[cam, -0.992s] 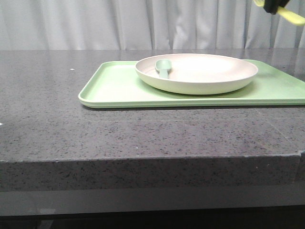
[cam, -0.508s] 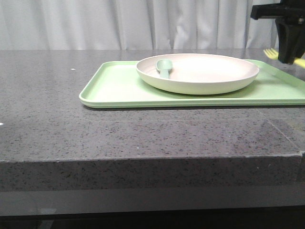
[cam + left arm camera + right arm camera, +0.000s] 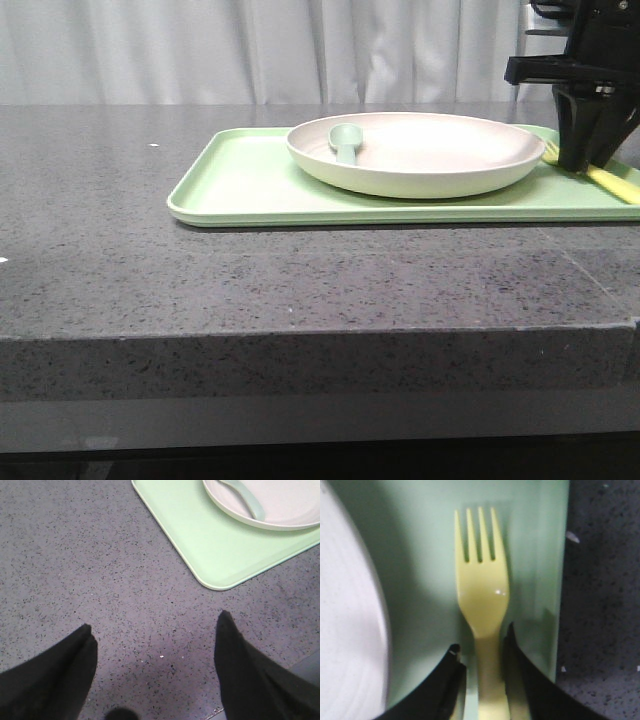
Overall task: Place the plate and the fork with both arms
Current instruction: 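Lower the fork onto the tray, open the right gripper, withdraw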
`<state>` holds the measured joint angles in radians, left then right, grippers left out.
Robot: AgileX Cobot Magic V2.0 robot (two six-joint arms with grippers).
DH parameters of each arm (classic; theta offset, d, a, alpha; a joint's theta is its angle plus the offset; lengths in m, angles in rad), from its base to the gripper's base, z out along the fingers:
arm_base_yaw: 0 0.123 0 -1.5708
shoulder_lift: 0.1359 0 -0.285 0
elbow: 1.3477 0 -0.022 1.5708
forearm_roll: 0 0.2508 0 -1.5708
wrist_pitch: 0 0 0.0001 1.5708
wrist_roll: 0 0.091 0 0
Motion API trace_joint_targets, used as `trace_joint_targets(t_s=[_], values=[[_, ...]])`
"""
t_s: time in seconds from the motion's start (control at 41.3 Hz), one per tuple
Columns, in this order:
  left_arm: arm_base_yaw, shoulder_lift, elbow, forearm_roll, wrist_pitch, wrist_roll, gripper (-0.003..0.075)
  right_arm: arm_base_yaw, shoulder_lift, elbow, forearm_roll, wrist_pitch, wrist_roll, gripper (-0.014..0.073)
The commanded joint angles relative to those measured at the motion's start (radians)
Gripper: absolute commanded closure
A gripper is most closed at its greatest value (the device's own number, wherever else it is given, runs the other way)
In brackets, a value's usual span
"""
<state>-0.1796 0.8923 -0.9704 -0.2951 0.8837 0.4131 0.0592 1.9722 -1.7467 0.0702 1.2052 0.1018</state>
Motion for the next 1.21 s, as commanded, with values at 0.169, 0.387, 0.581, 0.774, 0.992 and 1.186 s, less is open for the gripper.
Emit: trace_joint_targets(t_s=[0.169, 0.387, 0.581, 0.774, 0.992, 1.186], values=[[0.002, -0.008, -0.027, -0.020, -0.066, -0.003, 0.0236, -0.006, -0.069, -0.025, 0.008, -0.039, -0.022, 0.0199], [0.002, -0.008, -0.027, -0.020, -0.066, -0.003, 0.0236, -0.006, -0.188, -0.025, 0.008, 0.003, -0.036, 0.0199], [0.002, -0.008, -0.027, -0.020, -0.064, -0.003, 0.0236, 0.010, -0.337, -0.004, 0.011, 0.052, -0.065, 0.0199], [0.002, -0.008, -0.027, -0.020, -0.056, -0.003, 0.0236, 0.038, -0.511, 0.084, 0.007, 0.061, -0.081, 0.0199], [0.002, -0.008, -0.027, -0.020, -0.050, -0.003, 0.0236, 0.038, -0.717, 0.254, 0.007, -0.010, -0.081, 0.0199], [0.002, -0.008, -0.027, -0.020, -0.048, -0.003, 0.0236, 0.038, -0.900, 0.430, 0.007, -0.101, -0.102, 0.0199]])
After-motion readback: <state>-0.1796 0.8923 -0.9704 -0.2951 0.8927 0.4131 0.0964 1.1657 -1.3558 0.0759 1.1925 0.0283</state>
